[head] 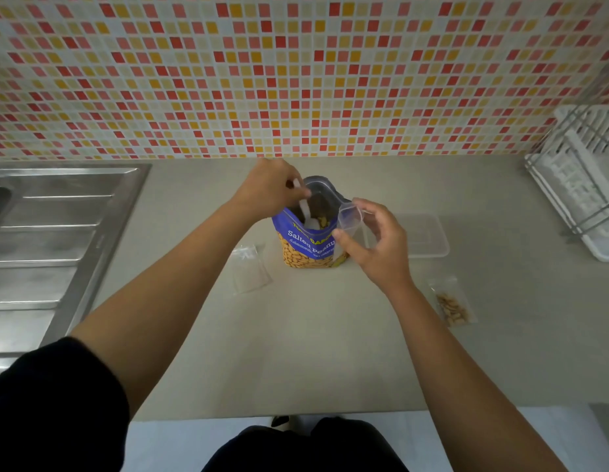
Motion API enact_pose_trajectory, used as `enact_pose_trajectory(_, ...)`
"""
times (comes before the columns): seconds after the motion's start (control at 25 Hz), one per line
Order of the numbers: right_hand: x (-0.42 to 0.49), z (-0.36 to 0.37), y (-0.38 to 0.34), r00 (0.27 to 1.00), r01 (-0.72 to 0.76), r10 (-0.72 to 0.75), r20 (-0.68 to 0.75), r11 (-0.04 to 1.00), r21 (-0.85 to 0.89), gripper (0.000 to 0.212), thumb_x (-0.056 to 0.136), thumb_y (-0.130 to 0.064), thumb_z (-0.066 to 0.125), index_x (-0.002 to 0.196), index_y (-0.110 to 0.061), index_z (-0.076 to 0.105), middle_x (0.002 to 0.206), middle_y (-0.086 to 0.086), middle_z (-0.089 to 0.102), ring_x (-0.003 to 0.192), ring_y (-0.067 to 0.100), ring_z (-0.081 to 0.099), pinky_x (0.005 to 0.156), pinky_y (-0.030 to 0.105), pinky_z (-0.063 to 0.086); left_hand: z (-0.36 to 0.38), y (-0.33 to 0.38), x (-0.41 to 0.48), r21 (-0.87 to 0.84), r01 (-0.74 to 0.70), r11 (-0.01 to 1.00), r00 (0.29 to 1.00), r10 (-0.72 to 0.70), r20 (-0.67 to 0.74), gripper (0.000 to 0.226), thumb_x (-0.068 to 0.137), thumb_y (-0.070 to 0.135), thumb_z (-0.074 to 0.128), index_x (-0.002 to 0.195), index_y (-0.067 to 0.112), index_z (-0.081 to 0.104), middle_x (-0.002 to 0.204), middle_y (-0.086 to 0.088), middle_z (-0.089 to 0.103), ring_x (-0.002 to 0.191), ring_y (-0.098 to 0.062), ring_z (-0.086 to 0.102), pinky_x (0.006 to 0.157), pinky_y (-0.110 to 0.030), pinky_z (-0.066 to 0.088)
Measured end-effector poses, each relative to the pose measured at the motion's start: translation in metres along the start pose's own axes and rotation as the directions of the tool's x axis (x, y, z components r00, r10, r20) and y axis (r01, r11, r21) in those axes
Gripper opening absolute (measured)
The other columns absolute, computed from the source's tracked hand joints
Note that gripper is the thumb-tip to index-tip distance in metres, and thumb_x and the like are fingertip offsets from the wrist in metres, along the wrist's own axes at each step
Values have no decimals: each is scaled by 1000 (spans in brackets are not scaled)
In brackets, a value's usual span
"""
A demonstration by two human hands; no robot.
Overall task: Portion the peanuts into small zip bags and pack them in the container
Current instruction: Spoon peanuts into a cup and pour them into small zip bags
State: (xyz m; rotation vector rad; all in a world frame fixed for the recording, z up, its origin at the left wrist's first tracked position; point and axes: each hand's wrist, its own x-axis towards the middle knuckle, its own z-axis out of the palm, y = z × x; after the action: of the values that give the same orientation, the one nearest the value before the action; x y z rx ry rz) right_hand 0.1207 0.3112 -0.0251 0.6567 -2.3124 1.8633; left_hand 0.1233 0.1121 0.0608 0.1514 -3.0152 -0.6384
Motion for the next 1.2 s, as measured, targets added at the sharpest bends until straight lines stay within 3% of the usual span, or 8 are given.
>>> enact_pose_trajectory(0.08,6,-1,0,998,-19,20,66,1000,-22,59,69,-42,74,117,-10,58,120,-2,61,108,6,60,92,20,48,3,4,6,56,6,998,996,-1,-86,29,91,29,57,101,5,69,92,-12,69,79,-20,58,70,-25,42)
enact_pose_trajectory(0.24,9,-2,2,995,-20,25,98,999,-49,60,67,-47,72,116,-14,58,123,0,61,107,6,60,91,23,49,34,21,12,204,37,978,997,-51,63,30,95,27,48,101,5,66,94,-13,67,73,-20,53,65,-28,43)
enact_pose_trajectory(0.44,10,-5,3,992,-38,45,114,998,-59,61,67,-48,72,118,-17,59,120,-5,63,105,9,62,91,26,50,41,18,20,-199,304,932,952,-305,22,27,89,26,54,80,2,64,75,-11,66,71,-22,61,59,-26,45)
enact_pose_trajectory(0.6,10,-8,1,990,-50,59,129,996,-71,61,67,-49,72,118,-19,59,120,-7,62,106,8,61,90,25,51,32,17,13,-479,363,800,922,-384,57,25,89,25,57,86,4,70,65,-4,68,71,-16,66,76,-27,54)
enact_pose_trajectory(0.72,8,-8,-1,989,-57,66,134,996,-75,61,67,-49,72,118,-20,58,121,-7,62,105,6,61,88,22,50,25,12,10,-556,372,743,911,-407,66,20,88,24,60,81,8,68,68,-7,69,69,-16,66,79,-28,56)
enact_pose_trajectory(0.88,7,-8,-3,988,-74,84,130,994,-84,60,67,-44,74,119,-18,58,120,-7,62,104,5,62,86,16,49,16,4,3,-668,383,638,889,-451,79,20,90,24,59,86,5,65,69,-5,66,60,-10,63,67,-20,54)
enact_pose_trajectory(1.0,6,-6,-4,989,-108,113,94,992,-60,56,67,-44,75,114,-20,59,113,-9,65,100,5,63,86,19,50,11,-5,0,-726,374,577,877,-475,75,21,92,22,57,91,3,66,70,-6,65,57,-9,59,61,-16,53)
enact_pose_trajectory(1.2,6,-7,-15,992,-115,111,-59,991,-71,43,69,-30,78,107,-24,59,98,-20,61,93,-10,56,77,1,38,9,-27,-5,-777,386,498,850,-519,90,24,93,25,53,91,4,64,71,-7,62,58,-10,51,57,-19,43)
